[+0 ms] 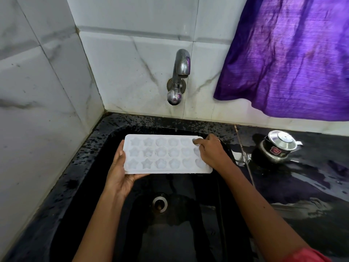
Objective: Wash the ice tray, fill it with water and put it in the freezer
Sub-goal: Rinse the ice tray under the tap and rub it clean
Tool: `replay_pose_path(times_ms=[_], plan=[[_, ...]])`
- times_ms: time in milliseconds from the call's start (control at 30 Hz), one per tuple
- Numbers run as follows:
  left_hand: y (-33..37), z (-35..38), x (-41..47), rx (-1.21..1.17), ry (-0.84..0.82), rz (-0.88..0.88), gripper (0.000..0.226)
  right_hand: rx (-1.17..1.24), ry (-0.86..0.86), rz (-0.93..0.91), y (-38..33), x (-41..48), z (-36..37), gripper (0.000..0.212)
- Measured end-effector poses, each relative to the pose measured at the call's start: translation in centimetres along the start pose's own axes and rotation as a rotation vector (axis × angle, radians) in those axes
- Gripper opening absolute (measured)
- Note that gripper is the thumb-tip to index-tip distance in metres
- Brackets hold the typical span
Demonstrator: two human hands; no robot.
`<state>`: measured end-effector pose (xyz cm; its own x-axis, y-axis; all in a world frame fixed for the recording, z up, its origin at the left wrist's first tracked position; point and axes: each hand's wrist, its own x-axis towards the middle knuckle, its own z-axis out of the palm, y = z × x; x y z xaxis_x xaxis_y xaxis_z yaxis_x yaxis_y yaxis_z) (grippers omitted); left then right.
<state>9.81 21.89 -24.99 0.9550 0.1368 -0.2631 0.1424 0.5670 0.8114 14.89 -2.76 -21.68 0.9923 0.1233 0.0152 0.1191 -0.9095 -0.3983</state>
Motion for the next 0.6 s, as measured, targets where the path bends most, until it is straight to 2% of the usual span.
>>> replay_pose_path(times_ms=[200, 600], plan=[[0.05, 0.19, -0.07, -0.014, 0.026, 0.005, 0.041, 0.007, 0.005, -0.003, 0.0, 0.13, -0.42, 0.033], [-0.44, 0.04, 0.12, -0.049, 0.057, 0.011, 0.04, -0.063, 0.007, 0.001, 0.02, 0.24, -0.27, 0.035]])
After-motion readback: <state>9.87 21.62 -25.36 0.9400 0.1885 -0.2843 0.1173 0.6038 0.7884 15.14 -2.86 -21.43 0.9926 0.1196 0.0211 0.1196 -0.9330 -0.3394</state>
